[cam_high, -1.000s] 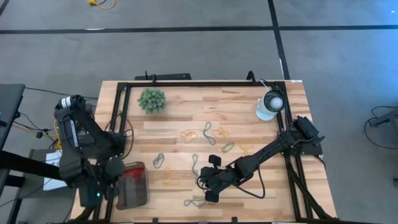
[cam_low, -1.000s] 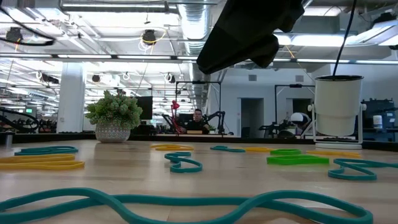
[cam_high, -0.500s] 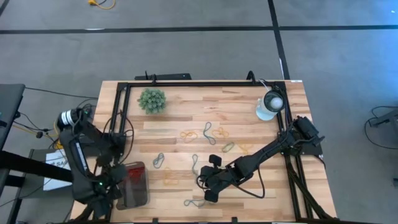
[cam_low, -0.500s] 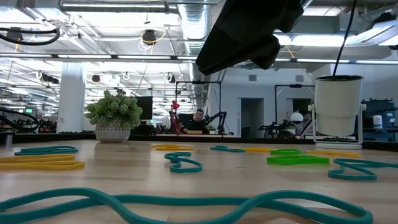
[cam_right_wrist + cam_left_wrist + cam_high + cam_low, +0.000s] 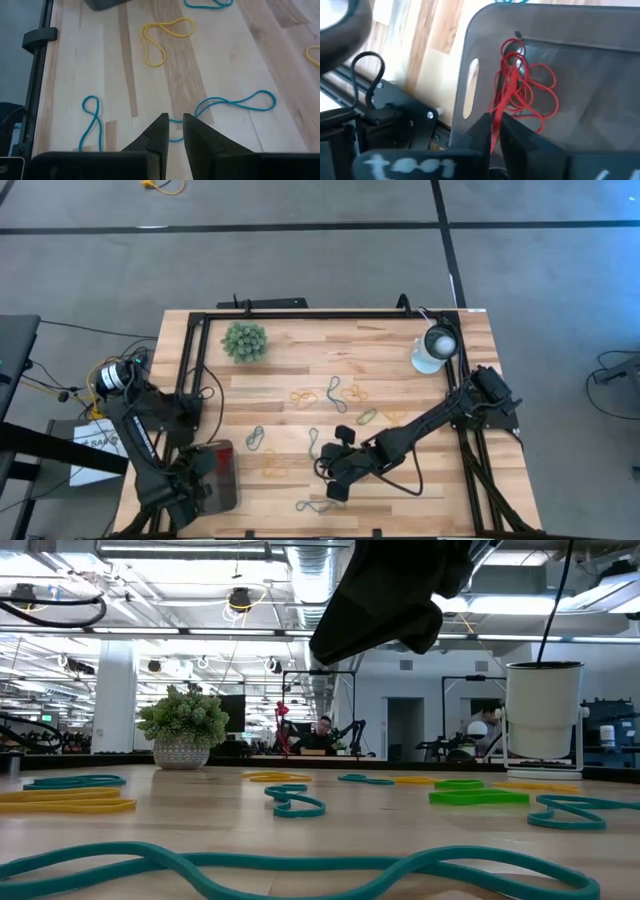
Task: Pick and place items into bin
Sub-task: Put the red rubber band into the black bin, then put the yellow rubber band into the black bin
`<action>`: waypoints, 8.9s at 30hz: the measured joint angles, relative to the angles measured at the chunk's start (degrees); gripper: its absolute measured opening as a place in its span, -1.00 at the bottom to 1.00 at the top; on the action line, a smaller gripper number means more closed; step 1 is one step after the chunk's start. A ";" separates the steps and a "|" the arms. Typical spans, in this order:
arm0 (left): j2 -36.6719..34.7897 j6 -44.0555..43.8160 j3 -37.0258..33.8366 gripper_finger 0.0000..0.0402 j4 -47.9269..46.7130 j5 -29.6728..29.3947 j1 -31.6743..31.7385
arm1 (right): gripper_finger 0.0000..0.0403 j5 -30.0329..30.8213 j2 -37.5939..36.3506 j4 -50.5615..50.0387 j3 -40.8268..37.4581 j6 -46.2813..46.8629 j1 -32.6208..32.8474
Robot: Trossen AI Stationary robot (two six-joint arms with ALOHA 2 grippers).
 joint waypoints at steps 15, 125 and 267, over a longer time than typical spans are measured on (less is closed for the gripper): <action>0.00 4.51 0.00 -0.42 1.68 -10.32 0.91 | -0.75 0.00 0.00 -0.02 0.00 -0.03 0.15; 7.80 57.71 -19.10 -0.56 82.23 -3.31 66.29 | -0.75 15.97 -34.02 -0.45 -41.70 20.74 -3.23; -4.63 4.06 -19.10 -0.33 44.43 11.95 4.53 | -0.75 16.46 -33.31 5.52 -41.70 21.86 -2.14</action>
